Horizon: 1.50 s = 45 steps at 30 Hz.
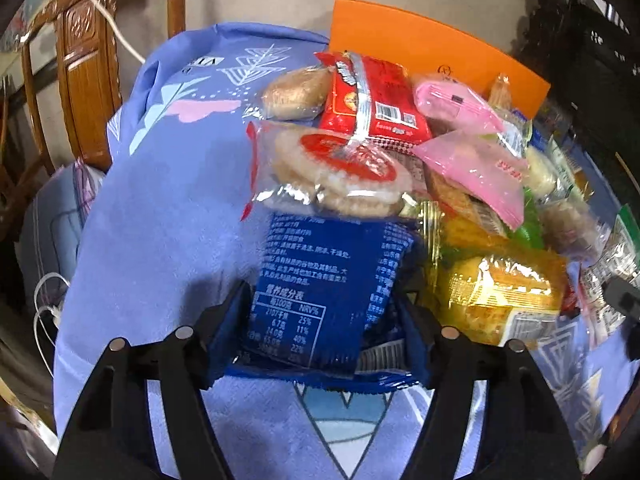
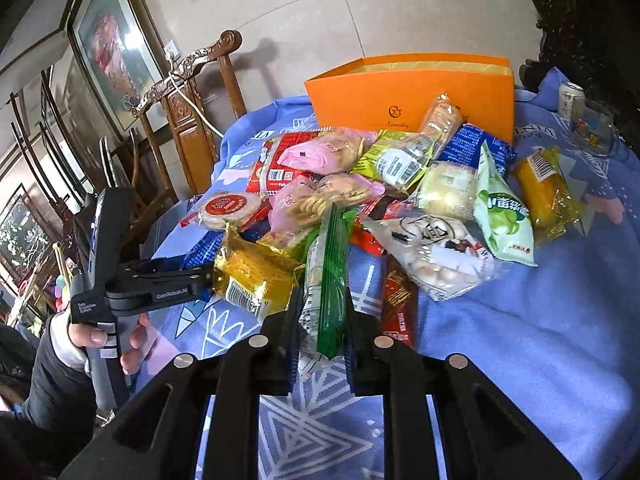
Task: Organize snacks
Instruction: 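Grasp the blue snack bag with the left gripper while the right grasps the green-white packet, then carry both packets over the orange box and open both grippers to drop them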
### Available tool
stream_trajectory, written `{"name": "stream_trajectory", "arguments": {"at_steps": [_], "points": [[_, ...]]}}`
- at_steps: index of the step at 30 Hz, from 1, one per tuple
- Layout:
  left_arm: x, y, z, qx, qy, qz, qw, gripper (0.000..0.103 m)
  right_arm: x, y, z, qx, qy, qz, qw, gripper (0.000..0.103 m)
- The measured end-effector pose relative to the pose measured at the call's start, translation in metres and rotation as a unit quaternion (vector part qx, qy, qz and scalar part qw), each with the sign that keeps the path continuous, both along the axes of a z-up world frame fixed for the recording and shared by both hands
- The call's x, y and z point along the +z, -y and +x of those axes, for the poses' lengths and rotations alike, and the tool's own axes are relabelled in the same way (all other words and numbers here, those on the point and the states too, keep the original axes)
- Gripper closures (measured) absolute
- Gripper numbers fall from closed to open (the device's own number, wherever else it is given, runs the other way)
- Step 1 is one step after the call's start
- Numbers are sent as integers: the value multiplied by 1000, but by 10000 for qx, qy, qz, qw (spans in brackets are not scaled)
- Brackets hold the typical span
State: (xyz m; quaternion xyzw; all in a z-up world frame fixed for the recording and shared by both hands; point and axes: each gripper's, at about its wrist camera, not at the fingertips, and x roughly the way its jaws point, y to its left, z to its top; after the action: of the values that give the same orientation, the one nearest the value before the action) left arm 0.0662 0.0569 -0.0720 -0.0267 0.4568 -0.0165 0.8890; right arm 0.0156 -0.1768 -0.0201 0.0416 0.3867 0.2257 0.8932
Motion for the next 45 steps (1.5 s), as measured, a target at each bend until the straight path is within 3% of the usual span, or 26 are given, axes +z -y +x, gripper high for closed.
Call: {"name": "stream_trajectory", "arguments": {"at_steps": [2,4,9,14,21,25,31,36,40,42,43,44,45], "points": [[4,3,-3,88,24,45,9999,47,1,-1,-1,-2,25,-27,10000,85],[8,4,-9,178,44,161,9997,48,6,2,-3,-18,83,-1,10000,85],[34,-6,-39,238,350,121,9990,49,25,15,-9,-139,352,55,9993,85],[80,-13,-64,111,829,26,9965,49,41,19,-9,-184,540,8,9984,85],[135,0,-51,-192,1320,17,9911,49,78,26,-5,-142,921,-38,9956,85],[166,28,1,-483,1458,15,9881,49,111,32,18,-238,1247,-135,9918,85],[202,83,125,-752,1364,27,9878,49,152,47,110,-687,1496,-138,9863,85],[194,119,234,-638,1105,8,9918,49,144,69,220,-1242,1126,-39,9858,85],[161,142,300,-572,801,44,9951,48,111,80,291,-1555,596,6,9860,85],[141,147,317,-535,584,-24,9969,43,88,82,316,-1602,199,30,9869,82],[130,147,324,-364,478,-26,9982,29,77,85,324,-1732,76,50,9848,81],[124,145,324,-180,467,-9,9987,15,71,90,324,-1883,21,46,9821,71],[121,142,319,-77,527,-49,9986,11,69,91,321,-1911,39,84,9815,62]]}}
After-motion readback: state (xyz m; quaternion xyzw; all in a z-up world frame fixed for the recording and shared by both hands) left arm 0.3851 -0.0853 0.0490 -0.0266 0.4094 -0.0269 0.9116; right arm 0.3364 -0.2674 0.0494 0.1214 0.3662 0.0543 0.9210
